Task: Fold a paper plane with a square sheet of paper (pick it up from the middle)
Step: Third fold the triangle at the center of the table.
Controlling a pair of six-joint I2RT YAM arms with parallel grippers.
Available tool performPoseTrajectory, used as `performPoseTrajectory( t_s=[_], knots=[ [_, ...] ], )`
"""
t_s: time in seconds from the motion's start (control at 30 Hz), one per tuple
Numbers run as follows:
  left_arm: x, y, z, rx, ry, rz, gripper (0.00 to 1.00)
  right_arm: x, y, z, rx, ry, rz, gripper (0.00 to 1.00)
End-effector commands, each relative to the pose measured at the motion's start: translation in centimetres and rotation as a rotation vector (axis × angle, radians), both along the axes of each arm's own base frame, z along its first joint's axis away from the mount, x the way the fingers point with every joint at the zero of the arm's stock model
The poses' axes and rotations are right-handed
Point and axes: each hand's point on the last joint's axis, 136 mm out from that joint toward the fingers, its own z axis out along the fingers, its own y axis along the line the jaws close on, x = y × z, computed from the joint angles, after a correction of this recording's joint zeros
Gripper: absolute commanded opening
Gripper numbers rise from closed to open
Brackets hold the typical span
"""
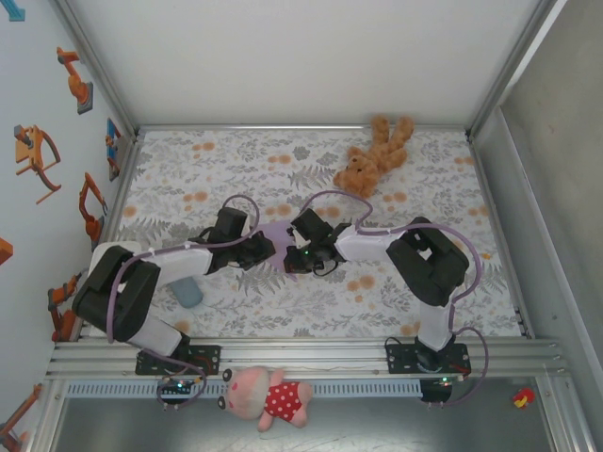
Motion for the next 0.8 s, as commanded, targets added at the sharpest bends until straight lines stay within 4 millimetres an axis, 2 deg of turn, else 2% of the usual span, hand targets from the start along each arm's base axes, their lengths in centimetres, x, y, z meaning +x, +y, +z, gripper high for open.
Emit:
performPoseTrajectory(
  t_s=[0.0,0.23,0.4,0.47,0.53,0.77],
  knots=[
    [0.0,-0.5,-0.5,-0.025,0.026,0.007,0.07,-1.1,-2.0,-3.2,-0.088,0.057,-0.019,0.0],
    [-1.1,1.3,-3.8,0.103,0.127,0.041,0.03,-0.4,-1.0,-1.0,0.003,0.014,-0.017,0.0],
    [-2.1,2.5,-5.2,0.185,0.201,0.047,0.0,0.8,0.9,2.9,0.129,-0.056,0.006,0.01],
    [-2.4,2.7,-5.5,0.207,0.217,0.043,0.0,1.0,1.5,3.6,0.155,-0.066,0.013,0.0],
    [-2.7,3.0,-5.8,0.225,0.236,0.041,0.0,1.1,1.8,3.6,0.169,-0.062,0.016,0.0],
    [-3.4,3.4,-6.1,0.24,0.265,0.041,0.0,0.6,2.0,1.2,0.156,-0.006,0.02,0.0]
  ],
)
